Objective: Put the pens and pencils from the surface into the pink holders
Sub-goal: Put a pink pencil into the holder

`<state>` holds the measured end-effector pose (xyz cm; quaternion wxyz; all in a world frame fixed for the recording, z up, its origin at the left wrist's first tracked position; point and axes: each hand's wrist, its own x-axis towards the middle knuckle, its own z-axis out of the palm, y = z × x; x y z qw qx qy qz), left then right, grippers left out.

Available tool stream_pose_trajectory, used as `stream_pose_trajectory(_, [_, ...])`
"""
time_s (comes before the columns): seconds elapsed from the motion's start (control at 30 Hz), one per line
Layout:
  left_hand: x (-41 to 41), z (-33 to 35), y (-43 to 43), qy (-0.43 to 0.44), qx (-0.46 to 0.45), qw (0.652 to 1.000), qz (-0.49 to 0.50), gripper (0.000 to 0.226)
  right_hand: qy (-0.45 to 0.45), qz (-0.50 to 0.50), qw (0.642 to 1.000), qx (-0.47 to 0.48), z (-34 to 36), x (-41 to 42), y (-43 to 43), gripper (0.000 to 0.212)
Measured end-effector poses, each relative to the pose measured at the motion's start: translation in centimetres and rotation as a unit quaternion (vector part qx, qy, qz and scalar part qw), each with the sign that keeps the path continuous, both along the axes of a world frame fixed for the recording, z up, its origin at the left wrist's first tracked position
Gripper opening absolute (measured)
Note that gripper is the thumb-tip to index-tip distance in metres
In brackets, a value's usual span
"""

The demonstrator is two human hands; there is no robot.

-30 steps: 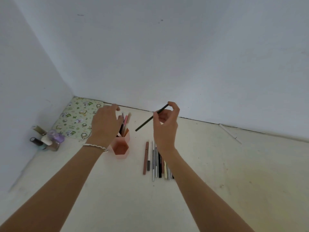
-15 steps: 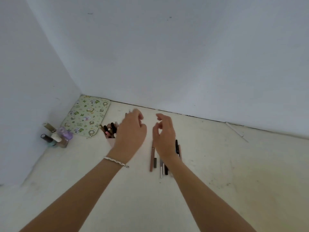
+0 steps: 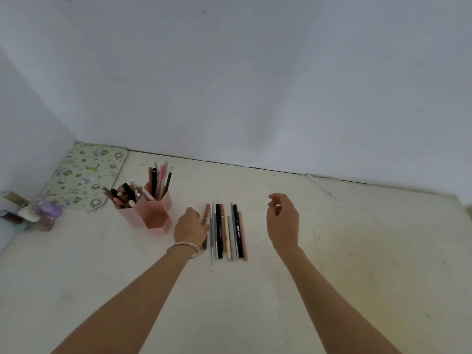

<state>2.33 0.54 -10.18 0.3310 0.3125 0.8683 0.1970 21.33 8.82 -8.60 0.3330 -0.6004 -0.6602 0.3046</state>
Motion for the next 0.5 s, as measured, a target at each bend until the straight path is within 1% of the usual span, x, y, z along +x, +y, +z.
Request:
stream_pose_trajectory(0.07, [-0.1,0.8,0.4,-0.025,0.038,0.999,0.014,0.033,-0.021,0.03,0.998,-0.041,-0.6,-0.5,-0.1,0.024])
stream_pose_trajectory(0.13, [-0.2,2.2,0.9,-0.032,0.105,0.994,0.011,0.034,-0.066,0.068,0.991,-0.097,-1.2,-1.4,-0.3,0.024])
stream_pose_trajectory(0.17, [-0.4,3.0,1.1,-0.032,0.138,0.99,0.006,0.039,-0.088,0.083,0.985,-0.124,-1.5,-2.1,-0.5,0.024])
stream_pose_trajectory(0.23, [-0.5,4.7,1.4,-0.029,0.191,0.981,-0.008,0.058,-0.127,0.106,0.973,-0.158,-2.1,-3.3,-0.9,0.026])
stream_pose_trajectory(0.3, [-0.5,6.1,1.4,-0.03,0.224,0.974,-0.017,0.078,-0.154,0.118,0.965,-0.175,-2.6,-4.4,-1.3,0.028])
stream_pose_trajectory(0.37, [-0.3,6.9,1.3,-0.029,0.242,0.97,-0.029,0.088,-0.16,0.118,0.964,-0.175,-2.9,-4.8,-1.7,0.024])
stream_pose_trajectory(0.43, [-0.4,7.3,1.2,-0.021,0.243,0.969,-0.038,0.083,-0.152,0.107,0.967,-0.175,-3.2,-4.9,-1.8,0.022])
stream_pose_trajectory(0.5, [-0.9,7.6,1.1,-0.016,0.242,0.97,-0.033,0.071,-0.146,0.097,0.967,-0.187,-3.4,-4.9,-1.7,0.024])
